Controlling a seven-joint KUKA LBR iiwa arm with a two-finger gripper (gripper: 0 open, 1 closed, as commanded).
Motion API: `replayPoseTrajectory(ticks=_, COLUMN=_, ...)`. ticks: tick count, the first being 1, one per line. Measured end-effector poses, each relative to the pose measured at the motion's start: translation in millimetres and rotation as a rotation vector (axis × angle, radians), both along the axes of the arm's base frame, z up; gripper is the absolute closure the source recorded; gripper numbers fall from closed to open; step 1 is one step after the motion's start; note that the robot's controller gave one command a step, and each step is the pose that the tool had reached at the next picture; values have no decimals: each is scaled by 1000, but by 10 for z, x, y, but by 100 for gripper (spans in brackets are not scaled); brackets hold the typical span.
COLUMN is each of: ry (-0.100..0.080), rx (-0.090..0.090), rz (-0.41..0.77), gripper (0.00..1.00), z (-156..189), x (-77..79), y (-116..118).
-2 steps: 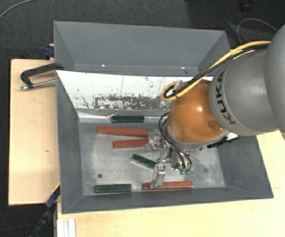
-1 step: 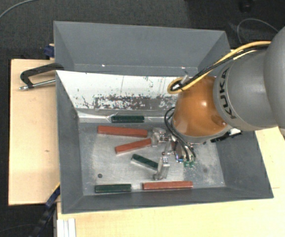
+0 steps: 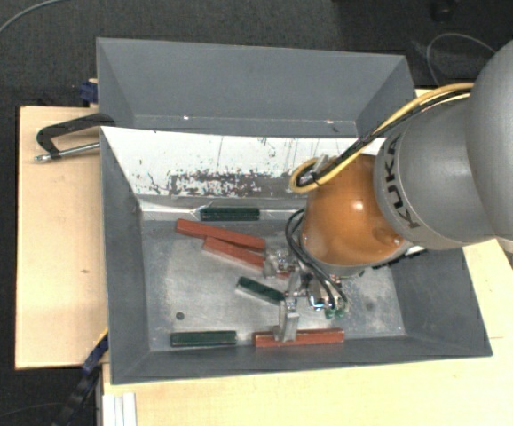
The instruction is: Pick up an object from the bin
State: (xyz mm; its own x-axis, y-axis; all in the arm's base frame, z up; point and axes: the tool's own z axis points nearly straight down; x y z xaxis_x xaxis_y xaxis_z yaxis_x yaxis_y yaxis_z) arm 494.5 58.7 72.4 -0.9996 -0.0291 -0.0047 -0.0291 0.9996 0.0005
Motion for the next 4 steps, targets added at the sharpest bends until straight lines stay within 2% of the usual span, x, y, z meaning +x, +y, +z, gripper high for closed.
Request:
replayPoseTrajectory(ticks=1, ry=-10, rx=3, rz=-2, gripper=100, z=16, x=26, y=5)
replayPoseTrajectory(ticks=2, ry=-9, rx=2, rz=-2, gripper=0, z=4, x=20, y=1)
replayPoseTrajectory(ticks=3, ry=-11, rx=6, rz=-2, gripper=0, z=1140, x=535, y=605)
replayPoseTrajectory(ticks=4, ry=10, rx=0, rz=179, gripper=0, z=-9, x=456, y=753)
